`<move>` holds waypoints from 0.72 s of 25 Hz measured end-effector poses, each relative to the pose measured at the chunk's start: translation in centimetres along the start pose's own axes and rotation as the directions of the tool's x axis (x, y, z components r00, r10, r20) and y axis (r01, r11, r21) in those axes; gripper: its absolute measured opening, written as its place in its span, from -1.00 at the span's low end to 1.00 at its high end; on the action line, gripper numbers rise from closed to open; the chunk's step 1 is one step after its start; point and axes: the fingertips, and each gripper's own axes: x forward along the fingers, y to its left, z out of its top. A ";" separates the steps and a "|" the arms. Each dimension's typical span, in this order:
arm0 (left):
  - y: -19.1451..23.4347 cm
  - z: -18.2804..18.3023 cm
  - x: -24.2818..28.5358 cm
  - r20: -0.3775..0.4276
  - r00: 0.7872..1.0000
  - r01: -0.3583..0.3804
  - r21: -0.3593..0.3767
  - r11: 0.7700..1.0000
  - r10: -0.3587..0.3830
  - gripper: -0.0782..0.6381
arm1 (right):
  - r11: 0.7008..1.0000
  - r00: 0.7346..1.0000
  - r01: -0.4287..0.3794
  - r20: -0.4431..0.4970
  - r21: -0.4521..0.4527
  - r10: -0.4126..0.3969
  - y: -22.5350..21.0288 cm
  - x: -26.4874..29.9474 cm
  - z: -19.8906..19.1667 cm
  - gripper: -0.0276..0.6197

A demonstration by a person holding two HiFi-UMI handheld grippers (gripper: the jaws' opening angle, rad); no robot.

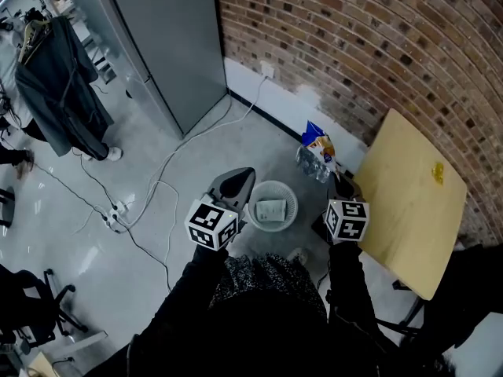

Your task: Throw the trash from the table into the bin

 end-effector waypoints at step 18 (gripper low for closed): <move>1.4 -4.4 3.9 -0.087 0.996 0.001 -0.028 1.000 -0.003 -0.77 | 0.994 0.993 -0.081 -0.076 0.073 0.086 3.6 6.0 -3.8 -0.88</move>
